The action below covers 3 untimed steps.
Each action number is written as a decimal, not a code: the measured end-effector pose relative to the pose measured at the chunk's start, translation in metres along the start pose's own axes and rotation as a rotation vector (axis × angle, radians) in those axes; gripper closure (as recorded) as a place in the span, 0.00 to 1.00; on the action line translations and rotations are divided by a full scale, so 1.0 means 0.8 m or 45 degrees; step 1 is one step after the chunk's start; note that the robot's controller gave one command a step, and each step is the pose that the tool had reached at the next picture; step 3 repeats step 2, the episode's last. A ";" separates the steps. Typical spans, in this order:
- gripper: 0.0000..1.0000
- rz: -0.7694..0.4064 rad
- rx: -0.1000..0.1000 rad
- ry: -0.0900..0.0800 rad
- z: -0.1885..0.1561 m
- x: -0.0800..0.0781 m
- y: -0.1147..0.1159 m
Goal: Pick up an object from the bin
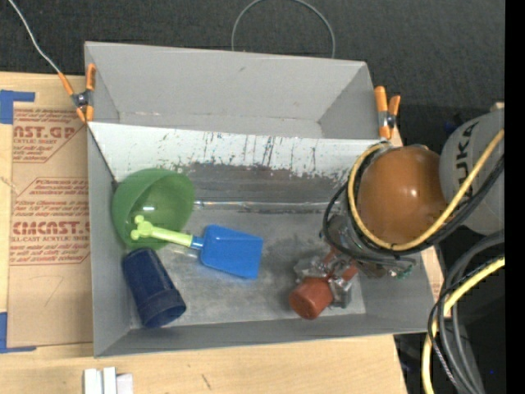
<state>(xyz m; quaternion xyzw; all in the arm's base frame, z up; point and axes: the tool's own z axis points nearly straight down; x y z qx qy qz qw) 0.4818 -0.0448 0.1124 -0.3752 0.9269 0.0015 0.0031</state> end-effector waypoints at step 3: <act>1.00 0.000 0.004 -0.003 -0.022 -0.001 -0.001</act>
Offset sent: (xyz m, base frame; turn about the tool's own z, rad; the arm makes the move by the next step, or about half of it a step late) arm 0.0001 -0.0001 0.0046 0.0000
